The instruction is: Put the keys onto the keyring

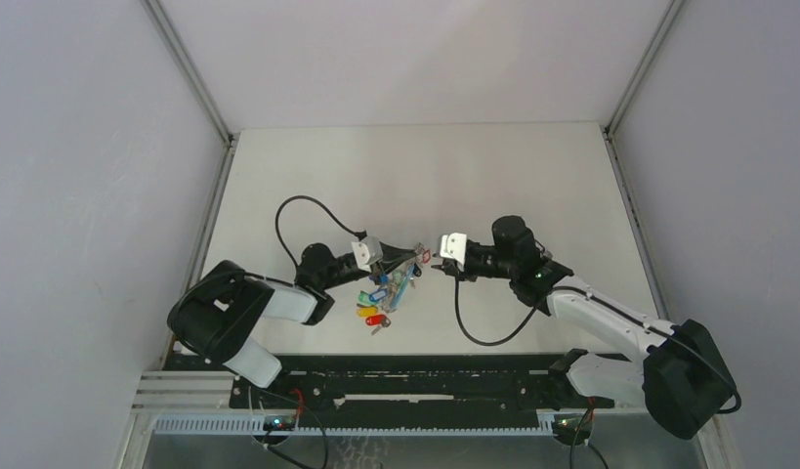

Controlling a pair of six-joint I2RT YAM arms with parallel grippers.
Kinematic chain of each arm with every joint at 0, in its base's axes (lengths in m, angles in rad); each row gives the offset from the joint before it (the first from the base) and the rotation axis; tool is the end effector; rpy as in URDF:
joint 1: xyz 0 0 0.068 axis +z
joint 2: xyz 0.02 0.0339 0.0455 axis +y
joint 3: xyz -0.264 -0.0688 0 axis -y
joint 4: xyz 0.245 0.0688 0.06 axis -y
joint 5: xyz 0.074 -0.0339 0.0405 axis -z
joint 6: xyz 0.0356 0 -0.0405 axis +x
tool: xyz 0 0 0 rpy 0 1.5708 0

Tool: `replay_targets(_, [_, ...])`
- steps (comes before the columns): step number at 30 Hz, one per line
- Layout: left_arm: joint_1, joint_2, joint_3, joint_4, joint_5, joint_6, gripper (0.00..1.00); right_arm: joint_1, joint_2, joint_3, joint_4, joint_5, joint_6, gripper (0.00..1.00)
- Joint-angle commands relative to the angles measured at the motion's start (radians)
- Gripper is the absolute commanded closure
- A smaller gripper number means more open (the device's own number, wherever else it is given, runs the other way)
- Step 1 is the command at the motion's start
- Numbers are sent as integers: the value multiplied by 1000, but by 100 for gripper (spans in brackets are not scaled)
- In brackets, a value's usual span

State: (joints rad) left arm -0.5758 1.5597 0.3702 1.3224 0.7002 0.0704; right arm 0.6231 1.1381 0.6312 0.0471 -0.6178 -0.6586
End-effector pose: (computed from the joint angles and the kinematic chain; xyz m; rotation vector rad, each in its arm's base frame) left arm 0.2092 -0.1631 0.1858 1.0112 1.1567 -0.9064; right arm 0.1869 0.1597 0.2410 -1.4767 1.3333 0.6012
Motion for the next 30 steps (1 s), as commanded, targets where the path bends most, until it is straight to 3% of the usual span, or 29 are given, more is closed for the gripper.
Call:
replay_targets(1, [-23,-35,-29,97,-45,11,100,-36,-17,-24,237,-2,108,75])
replay_targets(12, [-27,-37,-13,97,-60,-13,100,-18,85,-35,337,79,124,75])
replay_targets(26, [-29,-13,9,97,-124,-89,100,55,45,-35,268,13,167,70])
replay_targets(30, [-29,-11,10,97,-122,-101,100,89,42,-34,233,69,169,69])
